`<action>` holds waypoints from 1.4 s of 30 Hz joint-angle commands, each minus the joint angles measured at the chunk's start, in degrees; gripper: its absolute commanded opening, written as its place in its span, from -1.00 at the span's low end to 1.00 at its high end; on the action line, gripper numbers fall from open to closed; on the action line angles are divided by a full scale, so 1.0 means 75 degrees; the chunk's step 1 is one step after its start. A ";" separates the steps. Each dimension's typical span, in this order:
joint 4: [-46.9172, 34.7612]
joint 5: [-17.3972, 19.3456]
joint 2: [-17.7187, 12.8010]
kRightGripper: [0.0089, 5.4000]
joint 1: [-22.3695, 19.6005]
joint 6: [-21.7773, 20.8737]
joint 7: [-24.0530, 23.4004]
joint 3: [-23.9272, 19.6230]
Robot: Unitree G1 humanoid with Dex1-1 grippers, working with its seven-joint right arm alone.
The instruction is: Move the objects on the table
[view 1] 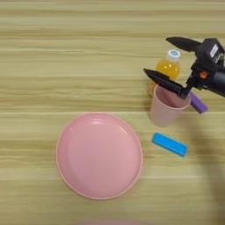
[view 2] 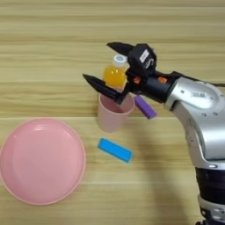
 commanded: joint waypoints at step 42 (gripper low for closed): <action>0.0756 -0.1583 0.0948 0.99 -0.0022 0.0526 0.0783 0.3898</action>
